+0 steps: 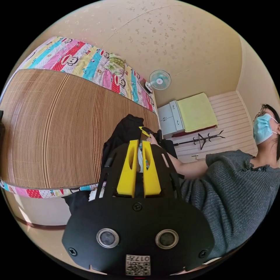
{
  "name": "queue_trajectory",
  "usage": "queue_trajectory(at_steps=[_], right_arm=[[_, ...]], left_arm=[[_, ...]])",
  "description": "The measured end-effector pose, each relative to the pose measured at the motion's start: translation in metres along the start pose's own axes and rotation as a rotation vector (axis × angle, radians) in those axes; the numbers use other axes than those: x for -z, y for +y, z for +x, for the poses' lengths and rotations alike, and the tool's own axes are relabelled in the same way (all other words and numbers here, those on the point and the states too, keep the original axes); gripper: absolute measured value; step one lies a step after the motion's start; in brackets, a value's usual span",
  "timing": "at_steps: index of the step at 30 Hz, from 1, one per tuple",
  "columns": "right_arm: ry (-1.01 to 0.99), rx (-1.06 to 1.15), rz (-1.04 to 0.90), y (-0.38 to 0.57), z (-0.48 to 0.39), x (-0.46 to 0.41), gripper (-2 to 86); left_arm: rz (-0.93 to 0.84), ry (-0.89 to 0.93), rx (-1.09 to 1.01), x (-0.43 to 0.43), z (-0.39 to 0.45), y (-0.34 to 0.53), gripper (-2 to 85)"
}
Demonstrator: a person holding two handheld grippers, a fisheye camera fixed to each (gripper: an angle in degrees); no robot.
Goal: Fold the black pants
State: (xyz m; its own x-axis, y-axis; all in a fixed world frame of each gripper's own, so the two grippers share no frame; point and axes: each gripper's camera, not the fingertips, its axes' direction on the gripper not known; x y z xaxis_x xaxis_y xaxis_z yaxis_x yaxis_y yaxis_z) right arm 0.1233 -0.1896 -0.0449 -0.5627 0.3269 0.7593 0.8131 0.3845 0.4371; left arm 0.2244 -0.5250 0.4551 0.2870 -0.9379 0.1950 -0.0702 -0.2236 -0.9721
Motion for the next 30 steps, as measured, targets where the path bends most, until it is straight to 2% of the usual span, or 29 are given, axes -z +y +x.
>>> queue_trajectory(at_steps=[4, 7, 10, 14, 16, 21, 25, 30], right_arm=[[-0.097, 0.212, -0.081, 0.074, -0.107, -0.026, 3.4], [-0.092, 0.382, -0.172, 0.130, -0.180, -0.052, 3.2], [-0.061, 0.550, -0.287, 0.186, -0.236, -0.085, 3.0], [0.045, 0.683, -0.345, 0.239, -0.278, -0.106, 2.5], [0.085, 0.772, -0.359, 0.261, -0.297, -0.107, 2.4], [-0.179, 0.705, -0.351, 0.273, -0.302, -0.085, 2.4], [-0.262, 0.893, -0.365, 0.309, -0.346, -0.064, 2.8], [-0.399, 0.960, -0.313, 0.342, -0.391, -0.053, 3.1]], left_arm=[[-0.068, 0.017, -0.023, -0.036, 0.014, -0.026, 7.8], [-0.151, 0.057, -0.013, -0.078, 0.026, -0.055, 14.5], [-0.213, -0.047, -0.058, -0.113, 0.051, -0.078, 20.1], [-0.132, -0.153, 0.096, -0.102, 0.057, -0.065, 17.7], [-0.117, -0.160, 0.045, -0.091, 0.060, -0.050, 15.0], [-0.016, 0.095, -0.085, -0.036, 0.064, -0.022, 10.1], [-0.016, 0.370, -0.243, 0.016, 0.069, -0.004, 7.6], [0.065, 0.578, -0.360, 0.083, 0.083, 0.026, 7.0]])
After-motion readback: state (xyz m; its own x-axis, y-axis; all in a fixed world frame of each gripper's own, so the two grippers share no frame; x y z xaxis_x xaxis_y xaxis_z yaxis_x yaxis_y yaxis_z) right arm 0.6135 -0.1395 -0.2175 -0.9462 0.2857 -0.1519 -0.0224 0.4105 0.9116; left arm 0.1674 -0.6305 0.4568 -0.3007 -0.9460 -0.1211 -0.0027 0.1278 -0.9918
